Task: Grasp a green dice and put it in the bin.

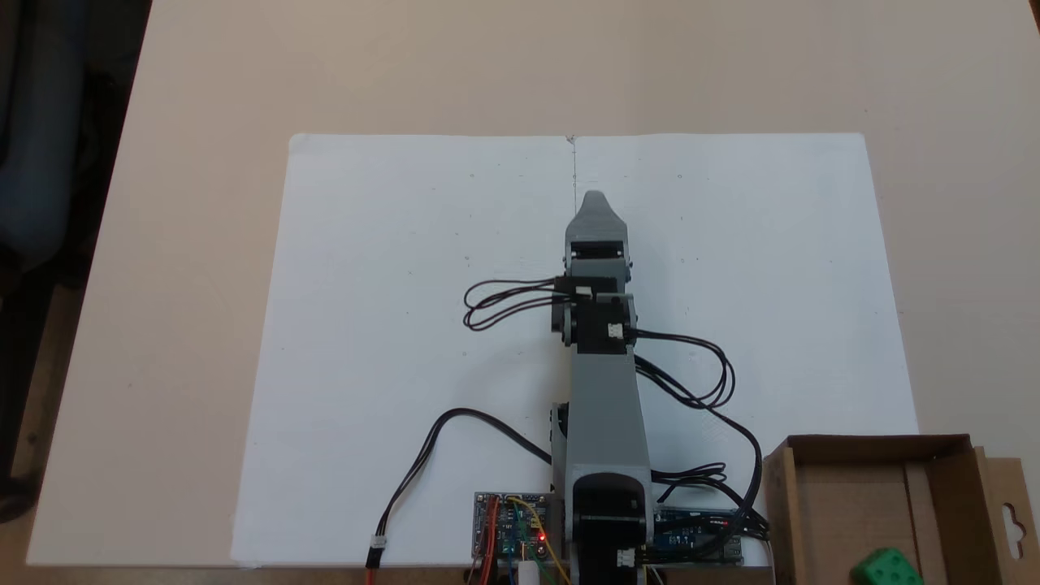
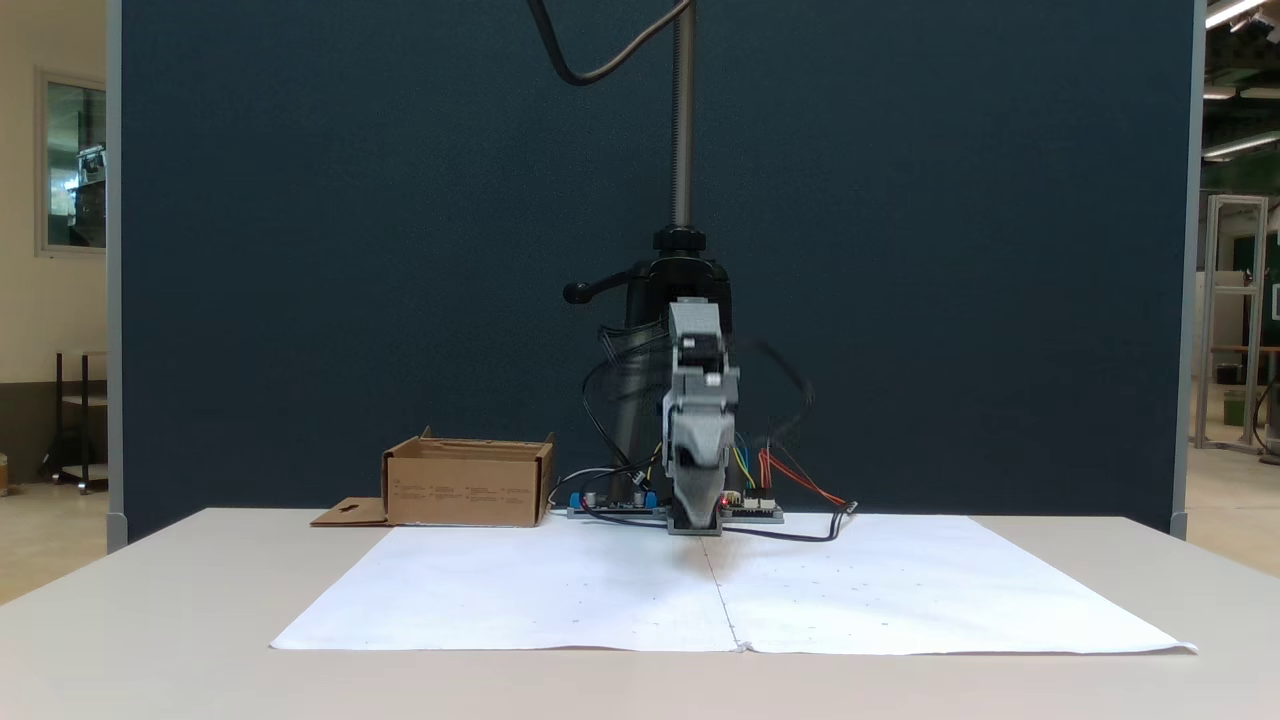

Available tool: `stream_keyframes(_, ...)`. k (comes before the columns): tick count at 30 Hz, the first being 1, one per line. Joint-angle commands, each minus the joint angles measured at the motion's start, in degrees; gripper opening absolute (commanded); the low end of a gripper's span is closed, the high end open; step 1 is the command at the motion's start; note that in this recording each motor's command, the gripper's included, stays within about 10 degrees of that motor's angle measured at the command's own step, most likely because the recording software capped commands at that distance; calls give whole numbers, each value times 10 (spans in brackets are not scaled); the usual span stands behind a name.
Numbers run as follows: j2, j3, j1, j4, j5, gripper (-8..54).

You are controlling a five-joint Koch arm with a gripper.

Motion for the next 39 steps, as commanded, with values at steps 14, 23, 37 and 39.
stream_keyframes(14,66,59,-1,-332,14,437)
stream_keyframes(23,67,162,-2,-502,-2,439)
stream_keyframes(37,66,280,-1,-744,1,452)
stream_keyframes(39,65,280,-3,-774,1,452)
